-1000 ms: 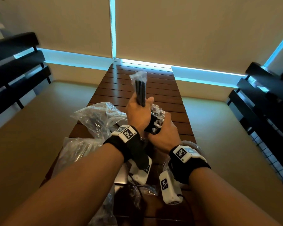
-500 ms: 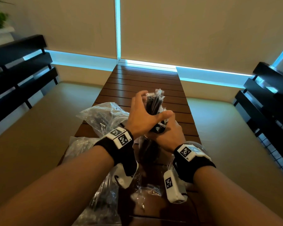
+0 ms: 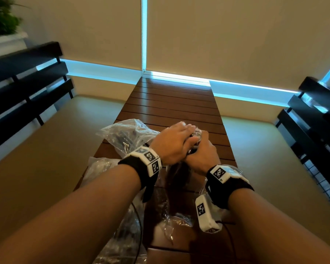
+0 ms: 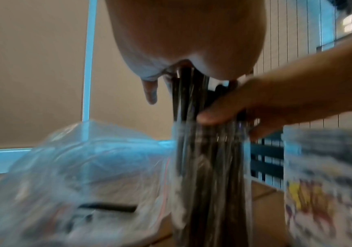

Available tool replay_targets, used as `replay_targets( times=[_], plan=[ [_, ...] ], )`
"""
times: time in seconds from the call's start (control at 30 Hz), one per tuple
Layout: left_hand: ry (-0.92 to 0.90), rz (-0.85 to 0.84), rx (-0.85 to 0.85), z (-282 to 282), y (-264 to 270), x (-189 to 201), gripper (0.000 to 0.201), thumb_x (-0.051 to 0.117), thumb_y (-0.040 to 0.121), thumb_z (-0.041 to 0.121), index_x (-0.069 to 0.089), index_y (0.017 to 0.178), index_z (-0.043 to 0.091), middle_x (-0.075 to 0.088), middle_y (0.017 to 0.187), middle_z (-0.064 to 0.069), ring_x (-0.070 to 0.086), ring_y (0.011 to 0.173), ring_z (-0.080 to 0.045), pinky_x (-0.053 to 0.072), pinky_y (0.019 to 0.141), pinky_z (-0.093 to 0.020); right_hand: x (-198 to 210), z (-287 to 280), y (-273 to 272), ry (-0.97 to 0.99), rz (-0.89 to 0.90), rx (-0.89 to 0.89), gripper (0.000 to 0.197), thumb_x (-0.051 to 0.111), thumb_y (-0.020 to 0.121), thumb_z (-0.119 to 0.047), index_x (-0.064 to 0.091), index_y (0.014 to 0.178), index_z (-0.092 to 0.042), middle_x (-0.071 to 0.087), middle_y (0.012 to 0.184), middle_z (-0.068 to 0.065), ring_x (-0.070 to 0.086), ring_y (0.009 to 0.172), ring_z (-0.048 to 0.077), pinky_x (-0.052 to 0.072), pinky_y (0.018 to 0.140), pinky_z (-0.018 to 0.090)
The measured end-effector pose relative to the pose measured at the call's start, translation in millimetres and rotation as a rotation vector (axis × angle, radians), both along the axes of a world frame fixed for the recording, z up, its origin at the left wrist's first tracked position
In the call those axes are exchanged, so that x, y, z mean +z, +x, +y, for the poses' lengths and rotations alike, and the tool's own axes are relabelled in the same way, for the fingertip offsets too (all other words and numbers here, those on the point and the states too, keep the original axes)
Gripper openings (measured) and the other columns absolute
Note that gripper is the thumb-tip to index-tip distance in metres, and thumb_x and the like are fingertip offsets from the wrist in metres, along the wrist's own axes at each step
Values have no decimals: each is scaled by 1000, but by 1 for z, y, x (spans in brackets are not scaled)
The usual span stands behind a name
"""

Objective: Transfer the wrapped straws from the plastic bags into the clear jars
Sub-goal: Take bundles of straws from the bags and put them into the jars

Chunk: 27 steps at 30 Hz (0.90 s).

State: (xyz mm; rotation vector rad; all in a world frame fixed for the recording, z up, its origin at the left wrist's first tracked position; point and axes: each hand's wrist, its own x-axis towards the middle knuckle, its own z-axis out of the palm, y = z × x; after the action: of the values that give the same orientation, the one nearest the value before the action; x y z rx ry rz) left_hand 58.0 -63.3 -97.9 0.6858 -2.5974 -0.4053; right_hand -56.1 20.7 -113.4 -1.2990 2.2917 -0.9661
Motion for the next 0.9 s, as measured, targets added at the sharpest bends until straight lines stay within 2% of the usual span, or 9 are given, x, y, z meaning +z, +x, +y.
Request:
replay_targets(
  times=[0.1, 0.23, 0.33, 0.43, 0.53, 0.67, 0.77, 0.83, 0.9],
  plan=[
    [39, -130, 20, 0, 6, -9, 82, 8, 91, 70, 18, 156, 21, 18, 164, 2, 15, 150, -16, 19, 119, -56, -2, -1, -3, 28, 20, 4, 73, 70, 76, -34, 29, 135, -23, 56, 117, 7, 61, 102, 29, 53, 81, 39],
    [-67, -114, 17, 6, -1, 4, 77, 13, 95, 68, 5, 158, 25, 1, 166, 2, 2, 152, -15, -2, 120, -55, -7, -5, -3, 40, 75, 52, 75, 63, 69, -55, 37, 133, -27, 53, 117, -3, 62, 97, 20, 52, 69, 29],
    [26, -193, -2, 13, -5, -2, 67, 17, 102, 56, 7, 158, 22, 4, 166, 3, 0, 152, -15, 4, 122, -56, -5, -3, -3, 22, 62, 42, 72, 69, 76, -43, 31, 135, -27, 53, 121, 1, 61, 99, 21, 55, 76, 35],
    [94, -191, 11, 16, -8, -8, 67, 19, 102, 55, 5, 158, 20, 3, 166, 4, -3, 152, -14, 4, 122, -53, 0, 2, -6, -20, 47, 21, 97, 78, 76, -29, 15, 149, -30, 35, 143, 9, 52, 119, 28, 50, 95, 42],
    [205, -150, -2, 10, -9, -2, 76, 21, 98, 64, 6, 158, 19, 6, 166, 3, -2, 152, -15, 9, 122, -54, 9, 3, -6, -111, 239, 7, 107, 79, 72, -35, 11, 153, -25, 22, 152, 11, 34, 136, 30, 38, 105, 42],
    [528, 279, -11, -2, -4, 6, 74, 38, 94, 64, 28, 153, 21, 33, 155, -7, 33, 142, -20, 32, 116, -45, 23, -2, 3, -150, 459, 123, 107, 63, 62, -68, 20, 151, -26, 24, 156, 7, 24, 143, 27, 33, 113, 49],
    [550, 572, 187, -11, 3, 23, 44, 41, 99, 50, 59, 119, 16, 60, 118, -5, 57, 104, -14, 50, 95, -39, 25, -6, 18, -96, 557, 217, 86, 45, 79, -72, 24, 149, -28, 25, 157, 9, 23, 145, 26, 27, 116, 48],
    [464, 515, 355, -25, 15, 28, 31, 42, 101, 39, 62, 101, 15, 65, 101, -2, 58, 89, -16, 51, 84, -37, 17, -6, 21, -46, 615, 231, 69, 25, 92, -65, 32, 148, -25, 31, 155, 8, 27, 143, 25, 25, 117, 45],
    [324, 307, 466, -42, 30, 26, 23, 52, 95, 39, 60, 104, 19, 63, 106, -1, 59, 94, -18, 52, 88, -41, 12, -6, 20, -14, 653, 230, 66, 14, 94, -57, 37, 145, -22, 37, 151, 7, 32, 140, 25, 26, 115, 43]
  ],
)
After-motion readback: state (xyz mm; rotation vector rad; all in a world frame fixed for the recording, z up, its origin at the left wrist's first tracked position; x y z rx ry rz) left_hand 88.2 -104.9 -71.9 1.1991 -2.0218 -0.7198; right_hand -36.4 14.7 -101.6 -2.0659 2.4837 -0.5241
